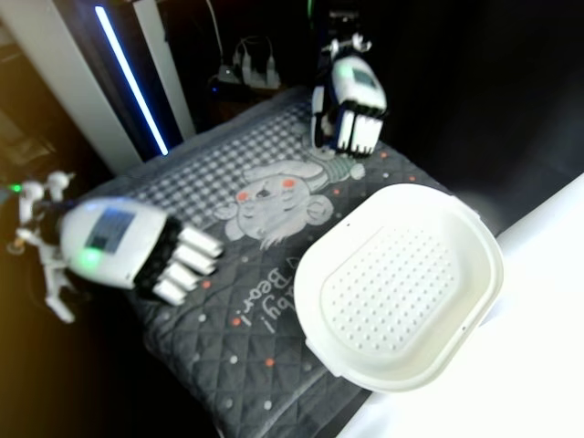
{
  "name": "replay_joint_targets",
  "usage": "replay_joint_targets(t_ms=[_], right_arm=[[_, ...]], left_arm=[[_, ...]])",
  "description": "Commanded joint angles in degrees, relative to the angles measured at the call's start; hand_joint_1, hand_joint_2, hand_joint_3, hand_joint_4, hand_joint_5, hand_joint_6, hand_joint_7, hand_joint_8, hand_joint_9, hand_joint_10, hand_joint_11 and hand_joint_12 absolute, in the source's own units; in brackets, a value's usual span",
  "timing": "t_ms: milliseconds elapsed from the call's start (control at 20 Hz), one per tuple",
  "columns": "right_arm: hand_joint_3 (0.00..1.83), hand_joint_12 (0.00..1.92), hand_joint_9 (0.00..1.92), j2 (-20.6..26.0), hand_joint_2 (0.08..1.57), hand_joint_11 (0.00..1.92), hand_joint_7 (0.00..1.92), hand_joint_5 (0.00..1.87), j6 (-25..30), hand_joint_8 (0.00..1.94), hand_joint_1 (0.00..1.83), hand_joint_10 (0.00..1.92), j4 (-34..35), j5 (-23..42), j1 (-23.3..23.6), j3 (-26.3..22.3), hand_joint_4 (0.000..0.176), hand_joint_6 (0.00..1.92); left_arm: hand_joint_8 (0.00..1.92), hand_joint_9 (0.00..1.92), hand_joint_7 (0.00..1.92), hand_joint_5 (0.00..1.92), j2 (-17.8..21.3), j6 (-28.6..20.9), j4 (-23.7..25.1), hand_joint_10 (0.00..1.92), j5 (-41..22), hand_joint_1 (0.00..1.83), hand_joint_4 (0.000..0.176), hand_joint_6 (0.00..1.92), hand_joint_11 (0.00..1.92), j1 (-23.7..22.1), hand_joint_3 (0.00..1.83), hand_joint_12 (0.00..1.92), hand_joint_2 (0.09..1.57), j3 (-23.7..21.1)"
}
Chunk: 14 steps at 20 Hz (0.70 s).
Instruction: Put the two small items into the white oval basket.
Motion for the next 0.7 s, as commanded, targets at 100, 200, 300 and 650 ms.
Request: replay_joint_targets(t_ms=[100, 200, 300, 650], right_arm=[[0.01, 1.92, 1.04, -2.4, 1.23, 1.18, 0.91, 0.74, -0.3, 1.94, 1.31, 1.92, -0.6, 2.3, 5.2, 3.2, 0.0, 1.92], [0.01, 1.92, 1.15, -5.1, 1.22, 1.26, 1.0, 0.77, -4.9, 1.94, 1.33, 1.92, -0.6, -1.0, 10.7, 5.2, 0.0, 1.92], [0.0, 1.92, 1.24, -6.7, 1.21, 1.35, 1.05, 0.78, -8.9, 1.94, 1.32, 1.92, -0.6, -4.1, 14.5, 6.4, 0.0, 1.92], [0.01, 1.92, 1.12, -17.1, 1.25, 1.24, 0.91, 0.75, -9.7, 1.94, 1.3, 1.92, 5.0, -14.9, 21.2, 19.5, 0.0, 1.92]], left_arm=[[1.67, 0.75, 0.61, 0.58, -2.5, 0.4, -0.2, 1.92, -1.8, 1.32, 0.0, 1.92, 0.79, -7.0, 0.0, 1.92, 1.39, 4.6], [1.68, 0.8, 0.61, 0.58, -5.1, 0.4, 2.1, 1.92, 4.0, 1.31, 0.0, 1.92, 0.87, -13.9, 0.0, 1.92, 1.39, 8.9], [1.72, 0.73, 0.58, 0.54, -7.4, 0.4, 2.6, 1.92, 7.7, 1.3, 0.0, 1.92, 0.85, -17.8, 0.0, 1.92, 1.41, 11.8], [1.65, 0.72, 0.62, 0.58, -19.9, 0.4, 0.6, 1.92, 21.3, 1.3, 0.0, 1.92, 0.84, -26.6, 0.0, 1.92, 1.38, 26.7]])
